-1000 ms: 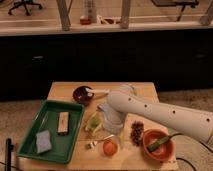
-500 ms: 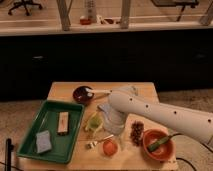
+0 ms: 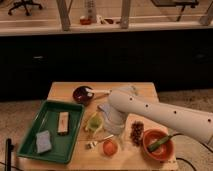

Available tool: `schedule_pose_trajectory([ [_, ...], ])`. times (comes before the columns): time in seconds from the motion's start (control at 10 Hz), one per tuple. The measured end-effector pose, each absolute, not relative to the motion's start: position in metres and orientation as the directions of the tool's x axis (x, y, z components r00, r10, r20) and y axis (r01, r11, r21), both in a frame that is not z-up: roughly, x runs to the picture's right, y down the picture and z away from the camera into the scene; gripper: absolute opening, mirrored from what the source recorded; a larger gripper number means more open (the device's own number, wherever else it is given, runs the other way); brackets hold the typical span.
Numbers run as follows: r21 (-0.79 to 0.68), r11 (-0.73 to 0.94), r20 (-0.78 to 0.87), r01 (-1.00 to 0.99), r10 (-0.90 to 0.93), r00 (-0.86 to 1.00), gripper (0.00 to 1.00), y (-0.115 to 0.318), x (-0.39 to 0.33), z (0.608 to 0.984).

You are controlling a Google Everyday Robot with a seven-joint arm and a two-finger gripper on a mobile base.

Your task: Place apple in metal cup

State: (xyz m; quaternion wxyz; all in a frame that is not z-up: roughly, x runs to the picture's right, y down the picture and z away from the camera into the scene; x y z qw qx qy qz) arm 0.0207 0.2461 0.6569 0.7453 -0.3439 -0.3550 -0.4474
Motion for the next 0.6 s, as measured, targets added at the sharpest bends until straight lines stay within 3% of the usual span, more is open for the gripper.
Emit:
schedule_pose_trajectory([
  [0.6,-0.193,0.349,0.841,0.917,-0.423,0.337,0.80,0.2432,0.0206,0.6574],
])
